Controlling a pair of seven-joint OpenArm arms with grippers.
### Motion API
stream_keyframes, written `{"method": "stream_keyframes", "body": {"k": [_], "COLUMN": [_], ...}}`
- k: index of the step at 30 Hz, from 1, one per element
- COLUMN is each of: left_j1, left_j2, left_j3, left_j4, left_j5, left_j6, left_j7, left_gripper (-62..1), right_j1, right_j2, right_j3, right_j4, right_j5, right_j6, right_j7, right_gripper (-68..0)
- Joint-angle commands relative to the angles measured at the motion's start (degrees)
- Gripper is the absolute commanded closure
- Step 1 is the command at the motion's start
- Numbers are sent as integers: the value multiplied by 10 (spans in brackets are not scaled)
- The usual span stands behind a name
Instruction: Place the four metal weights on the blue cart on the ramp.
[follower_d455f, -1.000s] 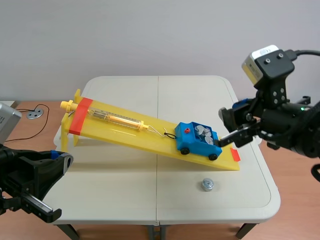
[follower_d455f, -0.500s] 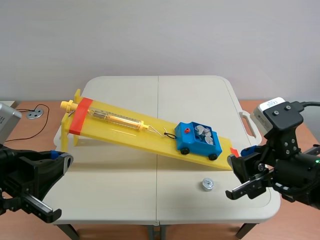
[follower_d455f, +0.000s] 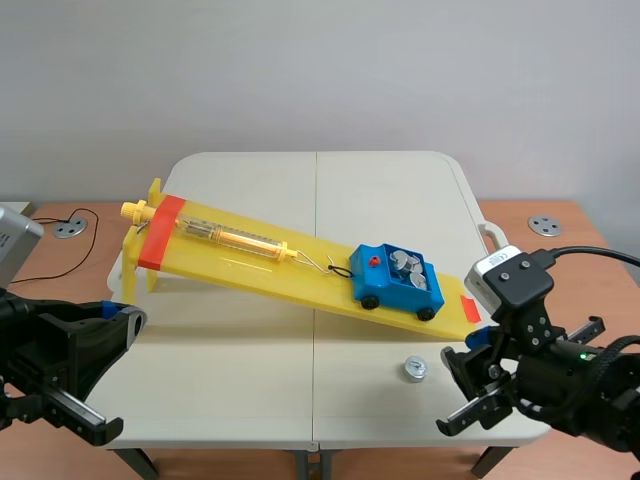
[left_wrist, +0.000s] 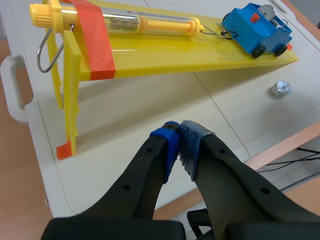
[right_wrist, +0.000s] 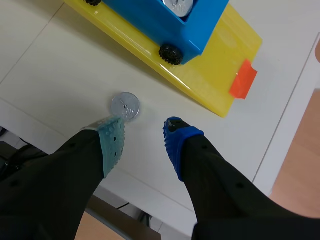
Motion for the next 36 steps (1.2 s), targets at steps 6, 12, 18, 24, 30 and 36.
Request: {"method": "stream_keyframes", "body": {"k": [6,12,18,24,30,36], "left_j1": [-10,-10,-10,-10,-10,-11], "left_j2": [3,3,3,3,3,3], "left_j3": [-9,-9,-9,-9,-9,-9], "left_j4": [39,39,39,39,39,39], "left_j5": [-40,-40,-40,-40,-40,-40], "left_j6": [-21,-21,-21,-21,-21,-21], "left_j7": [-51,-51,-51,-51,-51,-51], "left_gripper": [-26,-26,-26,-26,-26,-26], "right_j1": [76,98,118,133,137,137], "right_j2": [4,-17,-30,-39,-39,-39], "right_j3": [-23,-35,-52,-64,-64,-64], "right_j4": [-9,-41,-74,-104,-106,-106], "right_j5": [-6,-20,-29,-38,-42,-52], "right_j6": [8,8,6,4,2,-3], "right_j7": [99,103,114,121,125,124], "right_gripper": [-209,-209,-209,-209,-209,-209]}}
